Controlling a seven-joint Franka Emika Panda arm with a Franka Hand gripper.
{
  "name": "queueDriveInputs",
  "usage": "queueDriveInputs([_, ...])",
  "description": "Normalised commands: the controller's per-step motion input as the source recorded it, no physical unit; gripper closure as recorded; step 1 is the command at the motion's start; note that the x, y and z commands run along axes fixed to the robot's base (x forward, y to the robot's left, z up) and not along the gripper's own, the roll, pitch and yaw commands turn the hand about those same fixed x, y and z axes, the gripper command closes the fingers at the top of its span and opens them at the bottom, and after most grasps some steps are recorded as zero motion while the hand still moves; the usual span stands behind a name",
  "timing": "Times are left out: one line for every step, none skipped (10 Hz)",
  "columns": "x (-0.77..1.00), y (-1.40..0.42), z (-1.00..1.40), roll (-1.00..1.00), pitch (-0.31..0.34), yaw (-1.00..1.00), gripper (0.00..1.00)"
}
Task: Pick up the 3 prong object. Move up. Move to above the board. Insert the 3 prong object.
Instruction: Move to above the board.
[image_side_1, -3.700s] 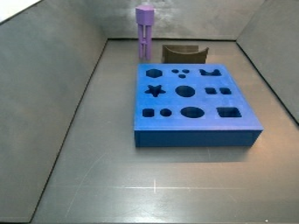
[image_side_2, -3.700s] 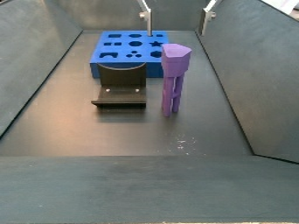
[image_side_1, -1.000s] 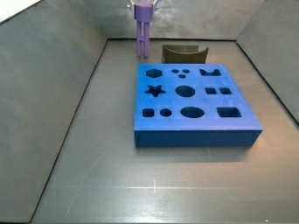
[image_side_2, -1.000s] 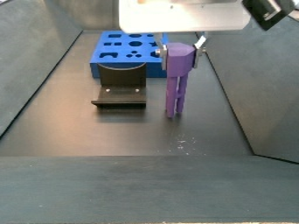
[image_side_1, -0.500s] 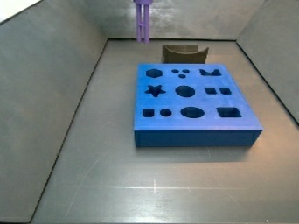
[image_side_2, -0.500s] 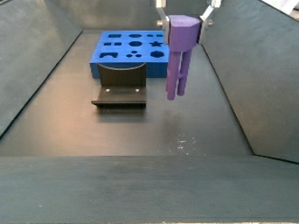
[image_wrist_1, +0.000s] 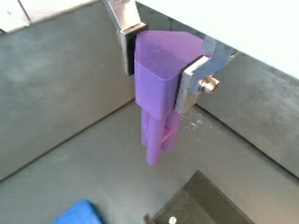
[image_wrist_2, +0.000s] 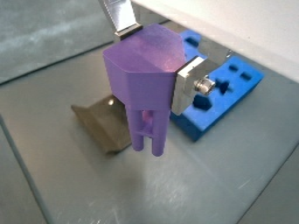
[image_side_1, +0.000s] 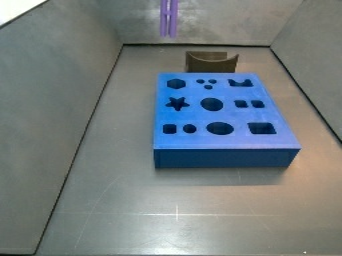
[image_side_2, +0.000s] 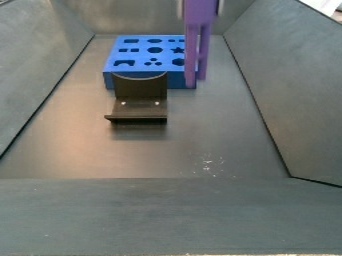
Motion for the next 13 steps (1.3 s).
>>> queueDriveInputs([0.17,-0.25,1.00,-0.12,0.106,0.05,1.00])
queueDriveInputs([0.13,-0.20,0.96,-0.09,0.086,0.04,1.00])
queueDriveInputs([0.10,-0.13,0.78,-0.08,0.081,0.03,1.00])
queueDriveInputs([0.07,-0.08,0.61,-0.08,0.083,0.03,1.00])
queueDriveInputs([0.05,-0.05,0.44,-0.07,0.084,0.03,1.00])
queueDriveInputs([0.04,-0.04,0.22,-0.06,0.083,0.03,1.00])
queueDriveInputs([-0.05,-1.00,0.14,0.30,0.022,-0.55,1.00])
queueDriveInputs([-0.05,-1.00,0.13,0.30,0.006,-0.49,1.00])
queueDriveInputs([-0.06,-1.00,0.13,0.28,-0.008,-0.37,1.00])
queueDriveInputs([-0.06,-1.00,0.13,0.13,-0.020,-0.13,1.00])
queueDriveInputs([-0.06,-1.00,0.13,0.10,-0.010,-0.07,1.00])
queueDriveInputs([-0.06,-1.00,0.13,0.07,0.008,-0.04,1.00])
queueDriveInputs([-0.06,-1.00,0.14,0.04,0.014,-0.01,1.00])
